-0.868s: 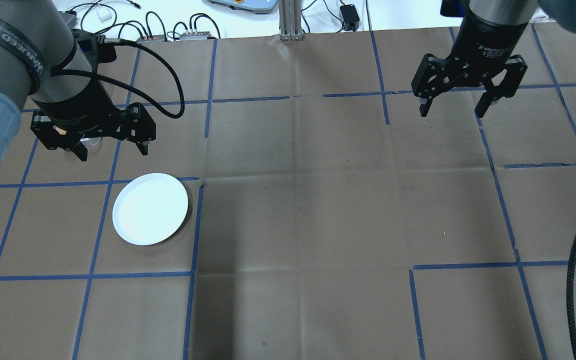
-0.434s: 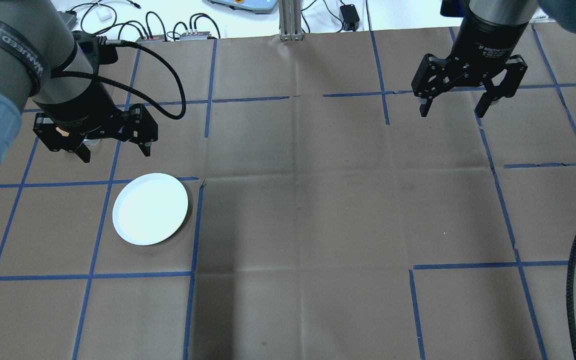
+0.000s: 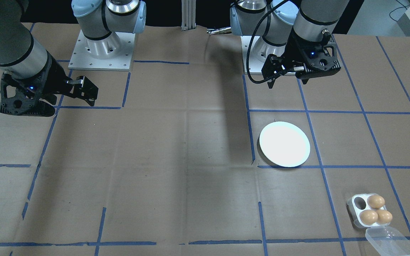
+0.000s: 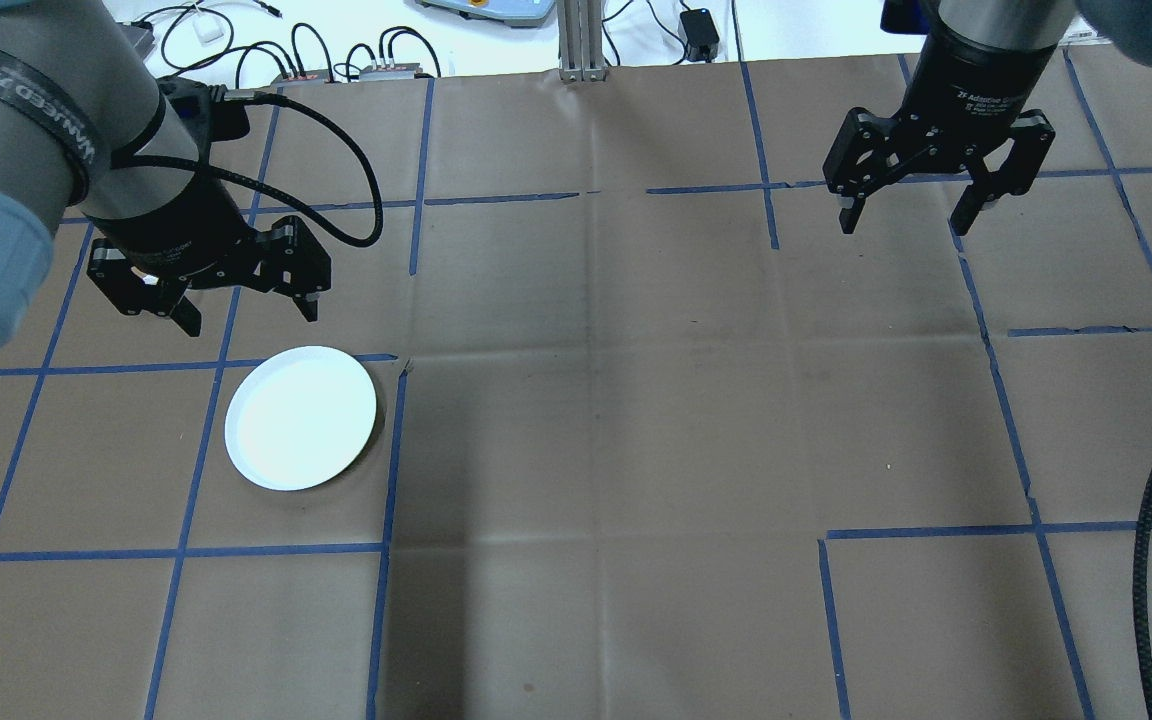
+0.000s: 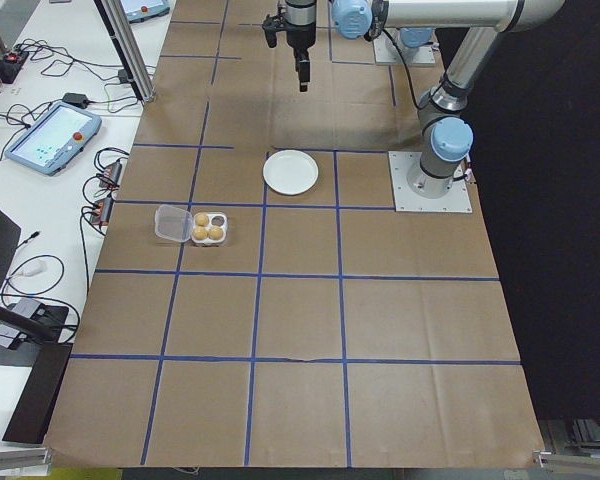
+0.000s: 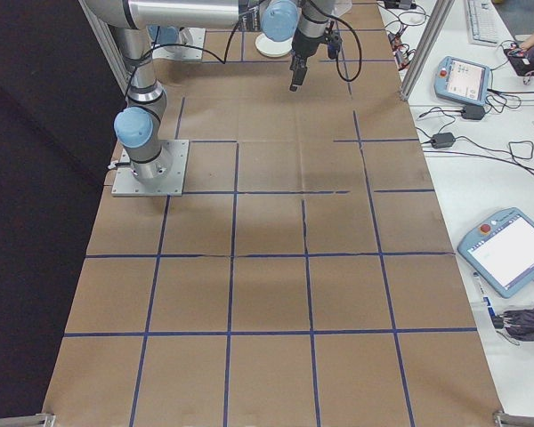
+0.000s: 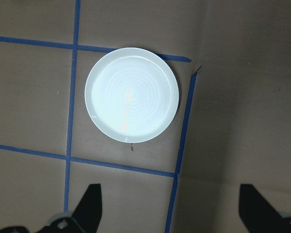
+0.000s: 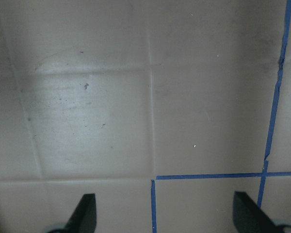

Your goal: Place egg on plate

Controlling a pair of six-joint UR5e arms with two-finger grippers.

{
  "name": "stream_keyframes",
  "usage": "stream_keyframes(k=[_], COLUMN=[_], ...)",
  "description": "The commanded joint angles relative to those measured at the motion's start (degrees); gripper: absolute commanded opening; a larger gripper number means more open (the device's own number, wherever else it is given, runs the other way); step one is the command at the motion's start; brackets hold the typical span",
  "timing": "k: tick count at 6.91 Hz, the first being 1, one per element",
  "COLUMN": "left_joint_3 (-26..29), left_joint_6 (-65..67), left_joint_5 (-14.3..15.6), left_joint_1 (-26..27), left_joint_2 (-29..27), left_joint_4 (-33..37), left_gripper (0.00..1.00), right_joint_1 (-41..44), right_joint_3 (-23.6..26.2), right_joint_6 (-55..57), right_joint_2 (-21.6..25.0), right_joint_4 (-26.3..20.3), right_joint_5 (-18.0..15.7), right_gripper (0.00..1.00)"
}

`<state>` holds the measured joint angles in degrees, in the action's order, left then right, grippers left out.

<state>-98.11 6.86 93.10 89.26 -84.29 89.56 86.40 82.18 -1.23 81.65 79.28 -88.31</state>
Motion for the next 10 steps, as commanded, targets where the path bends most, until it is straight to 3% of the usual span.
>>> stream_keyframes(k=[1,6,8,10], left_joint_3=[-0.07,0.20,0.81,0.55], left_joint_6=[0.00,-6.05,-17.16,-26.59], left_joint_5=[-1.86,-1.08,-1.17,0.05], left_joint_1=[-0.05,-3.02,-11.96,-18.22], left_joint_2=[0.00,-0.17,-2.27,-6.38], left_joint_4=[1.31,0.52,-0.87,-9.11], left_gripper=[1.00,1.00,1.00,1.00], right_joint_1=[0.00,0.00,0.00,0.00], right_joint_3=[0.00,0.00,0.00,0.00], right_joint_6=[0.00,0.00,0.00,0.00], right_joint_2=[-0.08,0.00,-0.09,-0.09], right_joint_4=[0.00,0.00,0.00,0.00], right_joint_5=[-0.02,-0.02,-0.02,-0.02], right_gripper=[1.00,1.00,1.00,1.00])
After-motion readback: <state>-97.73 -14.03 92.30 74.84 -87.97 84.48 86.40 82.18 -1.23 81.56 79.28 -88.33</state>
